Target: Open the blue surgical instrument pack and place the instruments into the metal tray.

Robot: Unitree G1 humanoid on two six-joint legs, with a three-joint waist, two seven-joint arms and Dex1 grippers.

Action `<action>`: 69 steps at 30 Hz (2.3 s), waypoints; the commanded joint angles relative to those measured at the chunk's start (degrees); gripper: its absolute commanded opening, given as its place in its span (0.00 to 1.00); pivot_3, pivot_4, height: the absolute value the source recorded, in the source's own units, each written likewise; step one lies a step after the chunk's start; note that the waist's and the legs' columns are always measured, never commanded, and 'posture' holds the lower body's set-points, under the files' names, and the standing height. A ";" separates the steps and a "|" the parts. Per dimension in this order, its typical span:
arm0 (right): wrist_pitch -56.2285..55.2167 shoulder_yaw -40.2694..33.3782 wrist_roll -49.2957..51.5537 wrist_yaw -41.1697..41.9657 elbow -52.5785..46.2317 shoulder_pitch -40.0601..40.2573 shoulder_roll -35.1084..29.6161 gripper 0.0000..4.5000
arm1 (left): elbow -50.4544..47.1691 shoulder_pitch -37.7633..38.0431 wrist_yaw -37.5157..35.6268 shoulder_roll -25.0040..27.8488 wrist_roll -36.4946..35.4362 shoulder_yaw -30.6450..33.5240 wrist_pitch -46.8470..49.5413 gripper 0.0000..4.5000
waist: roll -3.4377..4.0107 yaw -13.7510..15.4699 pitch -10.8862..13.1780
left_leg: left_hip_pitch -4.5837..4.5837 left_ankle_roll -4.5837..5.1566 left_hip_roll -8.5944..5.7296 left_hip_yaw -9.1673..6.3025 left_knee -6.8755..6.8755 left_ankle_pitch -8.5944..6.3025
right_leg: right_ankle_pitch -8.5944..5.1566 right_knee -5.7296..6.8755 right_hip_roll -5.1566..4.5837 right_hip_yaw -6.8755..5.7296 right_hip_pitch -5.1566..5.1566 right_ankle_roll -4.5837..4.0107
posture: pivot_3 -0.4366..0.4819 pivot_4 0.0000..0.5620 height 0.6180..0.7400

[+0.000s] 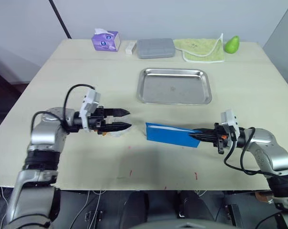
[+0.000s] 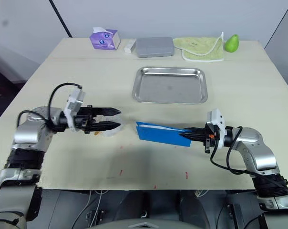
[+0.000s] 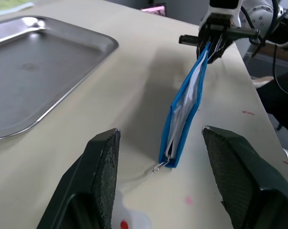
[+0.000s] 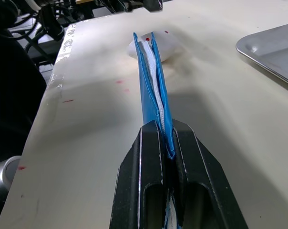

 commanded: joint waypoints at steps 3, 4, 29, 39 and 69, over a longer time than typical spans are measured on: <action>-0.89 0.96 -0.72 0.22 -0.37 -0.93 0.05 0.00 | 7.38 -5.85 -2.68 -3.88 4.70 -3.32 -8.02 0.68 | 0.00 -0.12 0.00 | 0.00 0.00 0.00 0.01 0.00 0.00 | 0.00 0.00 0.02 0.03 0.00 0.00 | 0.48 0.27 0.97; -1.01 1.05 -0.83 0.16 -0.20 -1.12 0.14 0.00 | 8.82 -6.86 -3.00 -4.84 5.45 -3.97 -9.34 0.68 | 0.00 -0.18 0.00 | 0.01 0.00 0.00 -0.01 0.00 0.00 | 0.00 0.00 0.03 0.02 0.00 0.00 | 0.48 0.27 0.97; -1.24 1.62 -1.26 -0.07 -0.21 -1.78 0.48 0.00 | 13.25 -8.54 -5.29 -9.02 8.30 -7.50 -16.30 0.68 | 0.00 -0.31 0.00 | 0.01 0.00 0.01 -0.01 0.00 0.00 | 0.00 0.00 0.08 0.08 -0.01 0.00 | 0.48 0.27 0.97; -0.77 1.57 -1.01 0.11 -0.61 -2.04 0.30 0.00 | 13.06 -7.75 -5.48 -9.50 8.54 -10.68 -19.15 0.10 | 0.00 -0.30 0.00 | 0.01 0.00 0.01 -0.01 0.00 0.00 | 0.00 0.00 0.08 0.08 -0.01 0.00 | 0.48 0.27 0.97; 26.90 -12.93 18.13 -4.91 -17.39 2.06 -14.18 0.51 | 2.27 0.20 -0.40 -7.39 8.56 -8.68 -18.52 0.00 | 0.01 0.15 0.00 | 0.02 0.01 0.00 -0.01 0.04 0.00 | 0.01 -0.01 0.03 0.08 0.04 0.01 | 0.48 0.27 0.97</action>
